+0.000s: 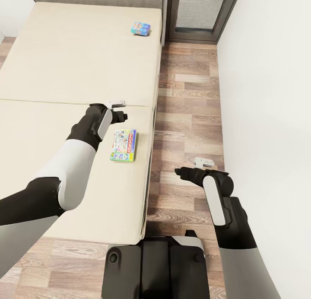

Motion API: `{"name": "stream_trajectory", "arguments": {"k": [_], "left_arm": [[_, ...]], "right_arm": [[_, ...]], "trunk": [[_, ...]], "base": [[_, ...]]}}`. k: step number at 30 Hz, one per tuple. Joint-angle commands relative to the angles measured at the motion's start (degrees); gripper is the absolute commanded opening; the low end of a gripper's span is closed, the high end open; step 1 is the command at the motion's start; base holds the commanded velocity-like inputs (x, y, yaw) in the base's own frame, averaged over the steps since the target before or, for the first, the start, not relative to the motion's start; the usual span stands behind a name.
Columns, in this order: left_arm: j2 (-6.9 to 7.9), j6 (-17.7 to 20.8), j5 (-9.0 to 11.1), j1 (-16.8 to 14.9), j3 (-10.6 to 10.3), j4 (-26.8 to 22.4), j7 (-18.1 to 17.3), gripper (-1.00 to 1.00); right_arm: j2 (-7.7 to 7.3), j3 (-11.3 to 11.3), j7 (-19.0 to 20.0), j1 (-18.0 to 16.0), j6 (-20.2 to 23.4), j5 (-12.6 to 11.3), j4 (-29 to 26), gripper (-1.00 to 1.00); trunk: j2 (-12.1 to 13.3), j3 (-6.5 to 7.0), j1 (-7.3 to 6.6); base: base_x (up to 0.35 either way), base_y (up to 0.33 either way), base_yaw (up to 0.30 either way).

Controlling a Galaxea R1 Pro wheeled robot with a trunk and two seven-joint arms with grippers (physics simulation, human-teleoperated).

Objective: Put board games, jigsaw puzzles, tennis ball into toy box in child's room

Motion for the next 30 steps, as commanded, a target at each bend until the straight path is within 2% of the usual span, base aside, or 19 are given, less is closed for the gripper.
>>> {"name": "stream_trajectory", "arguments": {"k": [1,12,30], "left_arm": [[-0.07,0.2,-0.1,0.0,0.3,-0.1,0.1,1.00],[-0.07,0.2,-0.1,0.0,0.3,-0.1,0.0,1.00],[-0.07,0.2,-0.1,0.0,0.3,-0.1,0.0,1.00]], "right_arm": [[0.00,0.0,-0.6,0.0,0.2,-0.6,-0.1,1.00],[0.00,0.0,-0.6,0.0,0.2,-0.6,-0.1,1.00],[0.00,0.1,-0.6,0.0,0.2,-0.6,-0.1,1.00]], "trunk": [[-0.1,-0.07,0.03],[-0.1,-0.09,0.03],[-0.1,-0.09,0.03]], "base": [[0.000,0.000,-0.012],[0.000,0.000,-0.010],[0.000,0.000,-0.064]]}}
